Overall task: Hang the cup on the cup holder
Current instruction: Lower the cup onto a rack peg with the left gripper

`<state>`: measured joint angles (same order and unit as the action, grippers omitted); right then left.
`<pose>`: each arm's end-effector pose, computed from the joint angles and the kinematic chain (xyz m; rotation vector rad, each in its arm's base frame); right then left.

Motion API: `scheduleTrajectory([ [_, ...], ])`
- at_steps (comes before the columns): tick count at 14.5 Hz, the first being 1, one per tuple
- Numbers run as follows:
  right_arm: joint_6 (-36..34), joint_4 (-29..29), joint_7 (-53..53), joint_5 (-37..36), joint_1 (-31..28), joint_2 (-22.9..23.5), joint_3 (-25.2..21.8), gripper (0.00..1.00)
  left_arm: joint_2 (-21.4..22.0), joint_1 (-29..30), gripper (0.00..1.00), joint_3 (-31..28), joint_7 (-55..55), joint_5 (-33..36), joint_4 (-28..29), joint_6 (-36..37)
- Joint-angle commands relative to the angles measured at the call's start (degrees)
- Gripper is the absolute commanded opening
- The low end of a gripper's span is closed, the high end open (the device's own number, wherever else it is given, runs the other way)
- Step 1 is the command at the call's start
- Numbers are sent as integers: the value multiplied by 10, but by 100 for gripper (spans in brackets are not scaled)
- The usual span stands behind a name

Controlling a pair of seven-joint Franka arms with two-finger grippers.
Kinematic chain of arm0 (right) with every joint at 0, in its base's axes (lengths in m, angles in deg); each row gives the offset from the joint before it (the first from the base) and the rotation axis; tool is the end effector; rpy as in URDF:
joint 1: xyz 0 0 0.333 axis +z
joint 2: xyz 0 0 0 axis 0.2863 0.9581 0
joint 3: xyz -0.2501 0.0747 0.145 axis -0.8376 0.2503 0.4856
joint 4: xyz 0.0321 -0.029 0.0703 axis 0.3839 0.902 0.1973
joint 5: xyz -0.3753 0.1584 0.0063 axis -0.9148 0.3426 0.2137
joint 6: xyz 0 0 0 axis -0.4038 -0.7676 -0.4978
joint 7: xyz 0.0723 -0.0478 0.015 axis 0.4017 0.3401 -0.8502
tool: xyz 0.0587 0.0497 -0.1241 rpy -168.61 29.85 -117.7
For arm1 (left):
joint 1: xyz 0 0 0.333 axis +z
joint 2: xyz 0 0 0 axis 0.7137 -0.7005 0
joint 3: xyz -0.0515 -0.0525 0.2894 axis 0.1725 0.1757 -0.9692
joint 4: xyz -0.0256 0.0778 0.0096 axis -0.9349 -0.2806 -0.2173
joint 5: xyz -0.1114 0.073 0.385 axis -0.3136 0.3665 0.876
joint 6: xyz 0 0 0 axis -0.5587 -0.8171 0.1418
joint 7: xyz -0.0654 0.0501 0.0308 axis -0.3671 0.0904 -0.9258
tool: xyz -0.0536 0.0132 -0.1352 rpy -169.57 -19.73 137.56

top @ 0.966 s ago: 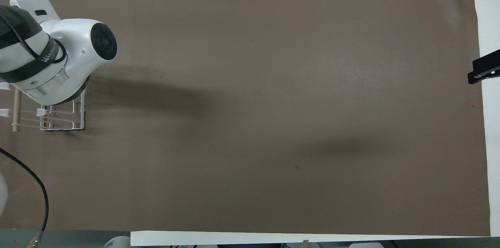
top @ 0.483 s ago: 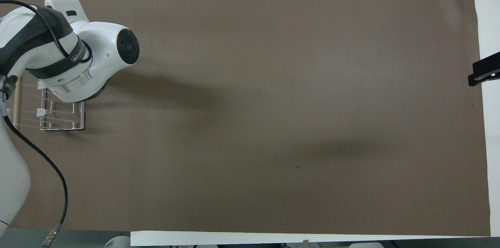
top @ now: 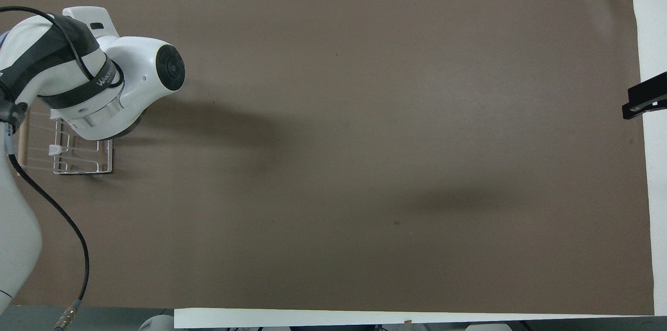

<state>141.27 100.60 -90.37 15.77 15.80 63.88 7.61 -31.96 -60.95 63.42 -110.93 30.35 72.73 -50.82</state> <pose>0.5491 -0.0682 0.5760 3.0752 -0.1704 -0.2612 0.6301 -0.0600 0.3502 -1.7892 -0.9884 -1.0365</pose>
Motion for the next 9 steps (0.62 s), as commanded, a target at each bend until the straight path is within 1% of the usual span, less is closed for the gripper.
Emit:
scheduleTrajectory([
  [1, 0, 16, -11, 0, 1, -12, 3, 99, 12, 13, 23, 0, -6, 11, 25, -23],
  [4, 0, 16, -11, 0, 0, -12, 2, 99, 14, 19, 23, 1, -8, 9, 46, -39],
  [6, 0, 16, -11, 0, 0, -12, 3, 99, 13, 19, 24, 1, -14, 9, 48, -47],
  [9, 0, 16, -11, 0, 0, -12, 3, 99, 13, 19, 27, 1, -13, 9, 50, -64],
])
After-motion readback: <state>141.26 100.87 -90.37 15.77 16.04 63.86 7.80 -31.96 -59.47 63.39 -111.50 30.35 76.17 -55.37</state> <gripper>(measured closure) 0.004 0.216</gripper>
